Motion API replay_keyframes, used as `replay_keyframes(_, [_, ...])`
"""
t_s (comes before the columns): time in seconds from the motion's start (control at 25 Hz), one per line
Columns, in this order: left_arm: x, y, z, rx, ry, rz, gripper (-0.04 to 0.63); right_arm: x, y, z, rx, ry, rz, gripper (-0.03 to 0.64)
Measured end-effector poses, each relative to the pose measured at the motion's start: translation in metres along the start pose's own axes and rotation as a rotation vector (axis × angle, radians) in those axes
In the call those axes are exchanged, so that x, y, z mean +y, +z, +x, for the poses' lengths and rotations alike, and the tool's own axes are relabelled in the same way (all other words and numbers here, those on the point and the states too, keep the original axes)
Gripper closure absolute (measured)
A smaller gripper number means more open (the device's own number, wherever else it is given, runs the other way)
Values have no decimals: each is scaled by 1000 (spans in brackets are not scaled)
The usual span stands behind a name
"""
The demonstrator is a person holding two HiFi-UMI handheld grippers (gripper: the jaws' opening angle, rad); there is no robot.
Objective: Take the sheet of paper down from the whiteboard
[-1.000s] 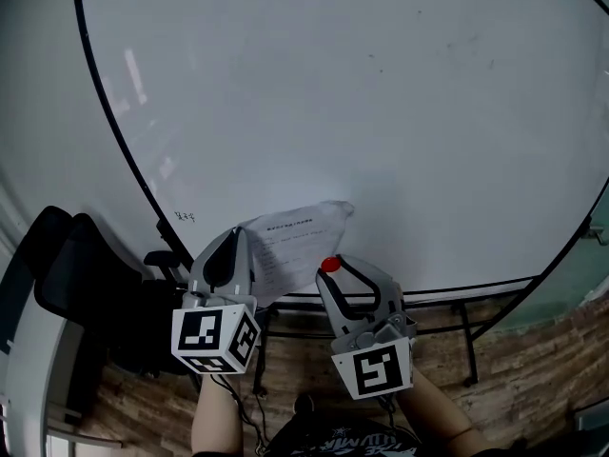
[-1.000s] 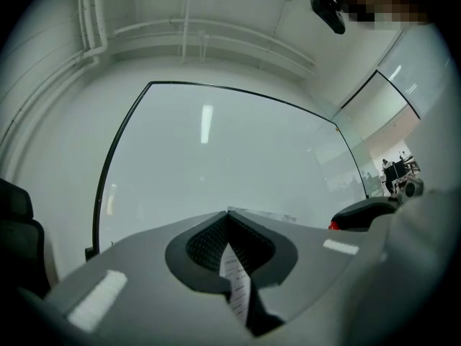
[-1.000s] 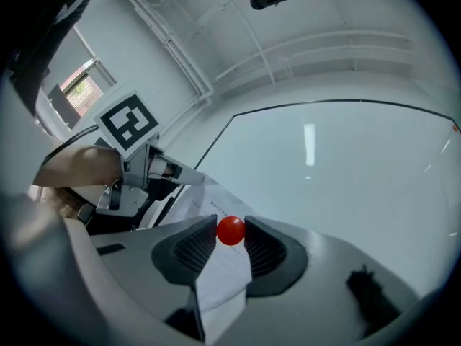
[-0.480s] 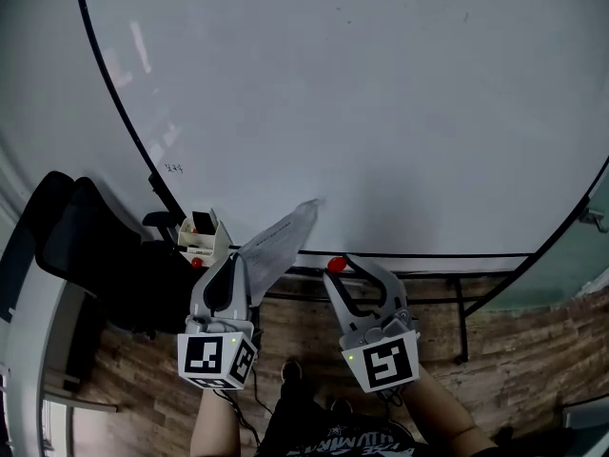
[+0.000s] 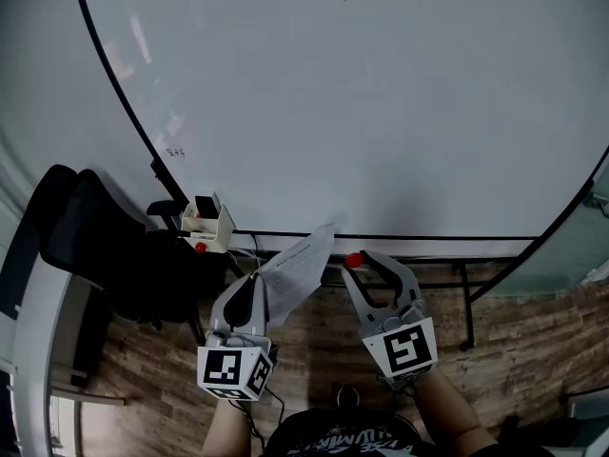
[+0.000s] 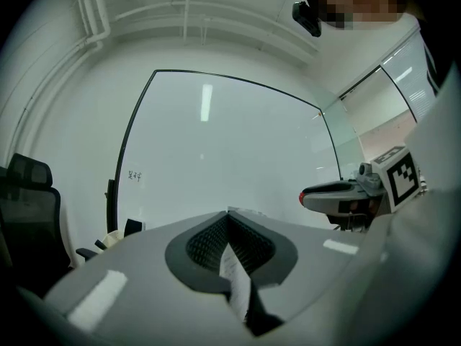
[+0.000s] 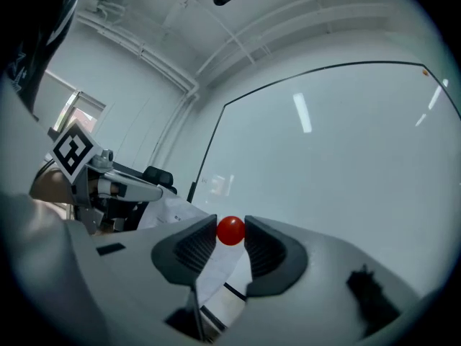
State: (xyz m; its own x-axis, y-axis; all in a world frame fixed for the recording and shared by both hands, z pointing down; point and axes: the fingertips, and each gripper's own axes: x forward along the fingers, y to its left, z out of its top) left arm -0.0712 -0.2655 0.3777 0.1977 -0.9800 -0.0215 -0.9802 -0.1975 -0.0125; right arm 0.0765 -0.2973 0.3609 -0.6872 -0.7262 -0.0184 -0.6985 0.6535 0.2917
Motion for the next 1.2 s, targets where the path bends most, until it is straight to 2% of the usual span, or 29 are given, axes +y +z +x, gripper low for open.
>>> replay_keyframes(0.24, [18, -13, -46, 22, 1, -51, 588, 27, -2, -7, 57, -10, 30, 488])
replay_keyframes(0.52, [33, -19, -112, 33, -29, -73, 586, 83, 16, -27, 67, -11, 61, 488])
replay_keyframes(1.2, [26, -13, -234, 4, -100, -103, 588, 172, 57, -113, 71, -80, 10, 488])
